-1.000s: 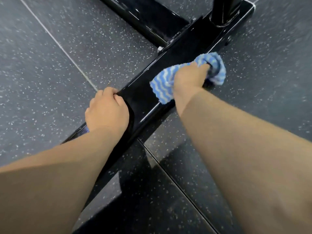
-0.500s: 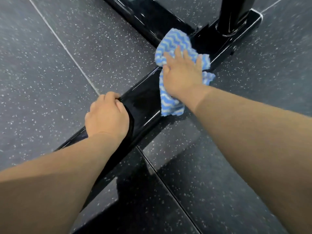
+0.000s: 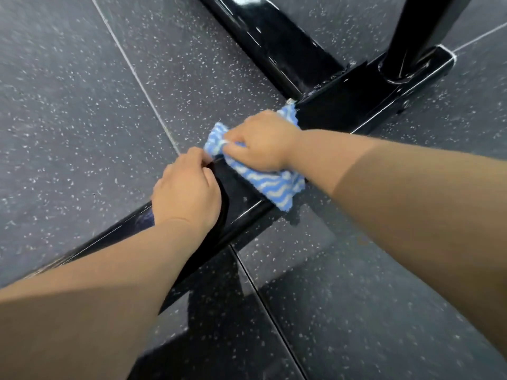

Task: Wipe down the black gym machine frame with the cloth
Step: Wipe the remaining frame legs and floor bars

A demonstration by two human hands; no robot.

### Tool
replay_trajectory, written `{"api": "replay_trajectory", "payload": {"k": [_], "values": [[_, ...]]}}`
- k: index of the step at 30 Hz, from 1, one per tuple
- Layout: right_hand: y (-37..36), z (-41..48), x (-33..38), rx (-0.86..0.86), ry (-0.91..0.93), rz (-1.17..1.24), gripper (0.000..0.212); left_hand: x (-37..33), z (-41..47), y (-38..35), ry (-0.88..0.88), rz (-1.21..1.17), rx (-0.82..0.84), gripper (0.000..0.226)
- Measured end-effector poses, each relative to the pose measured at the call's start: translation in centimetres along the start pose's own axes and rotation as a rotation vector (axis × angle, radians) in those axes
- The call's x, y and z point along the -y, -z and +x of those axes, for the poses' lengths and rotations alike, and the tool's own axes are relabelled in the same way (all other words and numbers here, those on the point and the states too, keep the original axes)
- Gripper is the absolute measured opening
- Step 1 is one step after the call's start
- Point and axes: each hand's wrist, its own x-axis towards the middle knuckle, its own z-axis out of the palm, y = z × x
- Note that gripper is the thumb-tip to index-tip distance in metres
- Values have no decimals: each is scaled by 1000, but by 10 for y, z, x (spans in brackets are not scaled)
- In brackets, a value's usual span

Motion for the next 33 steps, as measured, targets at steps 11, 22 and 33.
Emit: {"api": "replay_trajectory", "payload": {"k": [11, 22, 33], "values": [[-3, 9, 18, 10, 63, 80, 30, -3, 2, -2, 6, 8, -12, 28], [-25, -12, 36, -117, 121, 160, 33, -1, 2, 0, 20, 26, -19, 20], [-39, -28, -3, -258, -449, 197, 56, -6, 2, -1, -77, 190, -9, 25]]}}
